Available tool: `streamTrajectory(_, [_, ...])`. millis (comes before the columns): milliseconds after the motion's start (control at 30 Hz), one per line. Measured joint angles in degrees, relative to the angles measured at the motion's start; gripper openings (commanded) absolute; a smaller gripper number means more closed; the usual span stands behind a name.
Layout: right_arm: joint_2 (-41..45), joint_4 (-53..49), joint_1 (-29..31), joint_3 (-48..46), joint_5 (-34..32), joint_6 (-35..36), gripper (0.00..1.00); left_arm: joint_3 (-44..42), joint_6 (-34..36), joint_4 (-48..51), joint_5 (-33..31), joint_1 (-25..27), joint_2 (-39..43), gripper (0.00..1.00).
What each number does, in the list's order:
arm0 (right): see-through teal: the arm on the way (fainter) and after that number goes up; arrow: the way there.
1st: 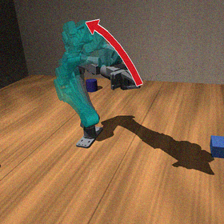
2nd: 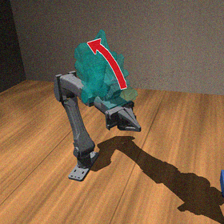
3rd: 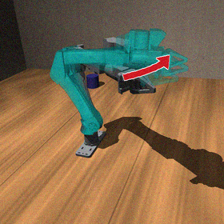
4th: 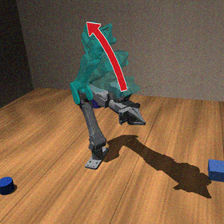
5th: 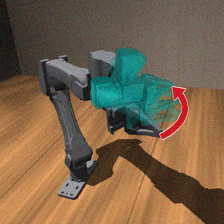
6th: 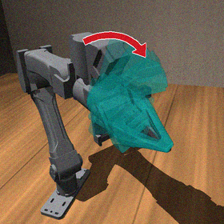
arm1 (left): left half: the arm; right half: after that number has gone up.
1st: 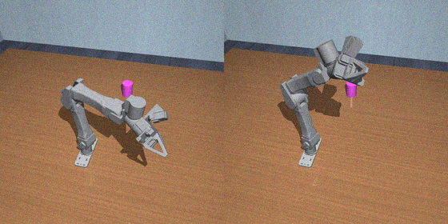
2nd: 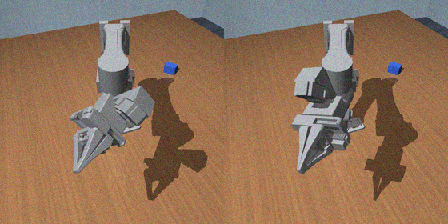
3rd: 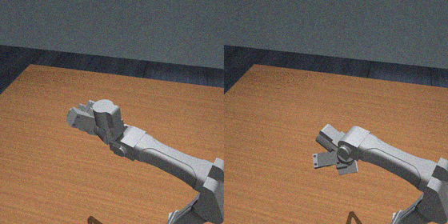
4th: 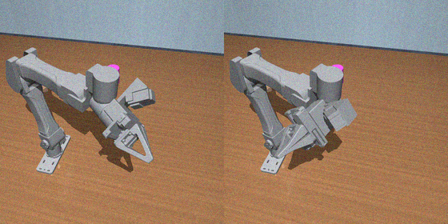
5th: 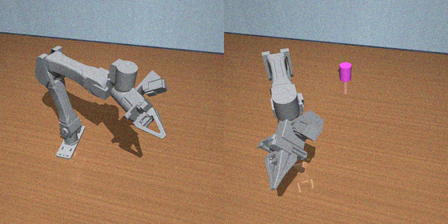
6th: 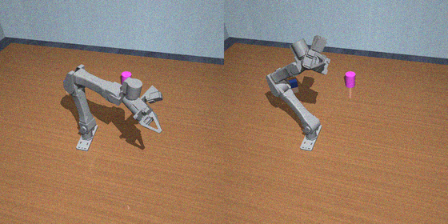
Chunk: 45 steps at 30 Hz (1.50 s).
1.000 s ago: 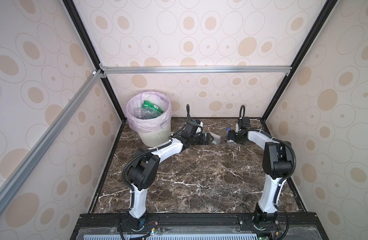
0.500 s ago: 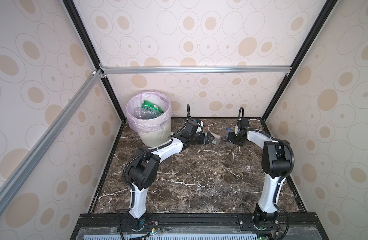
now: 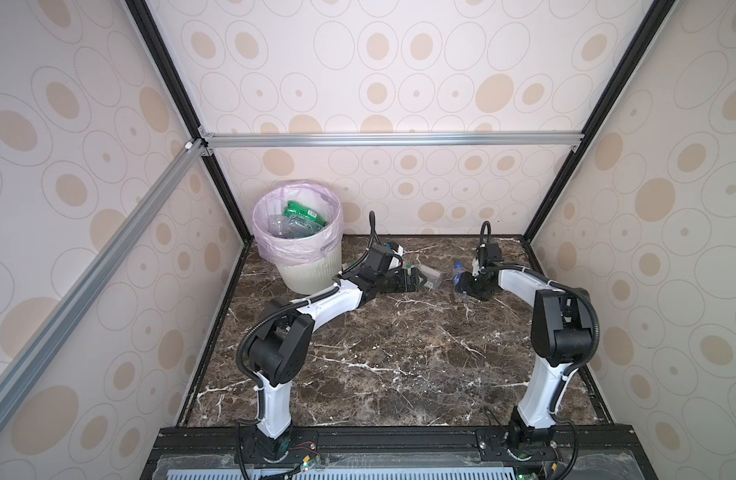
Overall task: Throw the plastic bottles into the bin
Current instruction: 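Close the right gripper on the Pepsi bottle and tilt it upright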
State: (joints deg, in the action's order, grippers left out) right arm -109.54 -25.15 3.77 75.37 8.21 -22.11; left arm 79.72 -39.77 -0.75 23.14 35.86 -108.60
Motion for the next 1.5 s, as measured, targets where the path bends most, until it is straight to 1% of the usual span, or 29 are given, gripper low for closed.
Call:
streamTrajectory(300, [8.57,1.84,0.57,-11.13,1.73,-1.81,0.58,-4.63,-2.89,-2.89,1.38,0.24,3.54,0.99])
streamTrajectory(467, [12.37,1.75,2.62,-14.97,1.88,-2.16,0.58,-7.15,-3.58,-3.52,1.4,0.26,5.29,0.99])
streamTrajectory(667, [16.87,0.94,5.7,-17.25,1.86,-2.43,0.57,-8.55,-4.74,-4.0,1.66,0.26,5.9,0.99])
streamTrajectory(900, [23.37,-0.39,7.17,-17.84,2.32,-2.58,0.56,-8.57,-8.41,-5.46,4.07,0.22,5.9,0.99])
streamTrajectory(1100, [27.74,-0.85,8.39,-17.73,2.73,-2.58,0.55,-8.57,-15.02,-11.61,7.98,-0.24,5.73,0.99])
streamTrajectory(1367, [30.27,-1.2,12.2,-15.13,3.61,-3.19,0.54,-6.19,-19.91,-16.57,10.78,-0.5,1.44,0.99])
streamTrajectory(1500, [30.93,-1.22,14.69,-13.92,3.8,-3.21,0.54,-6.08,-21.64,-17.73,11.39,-0.72,0.33,0.97])
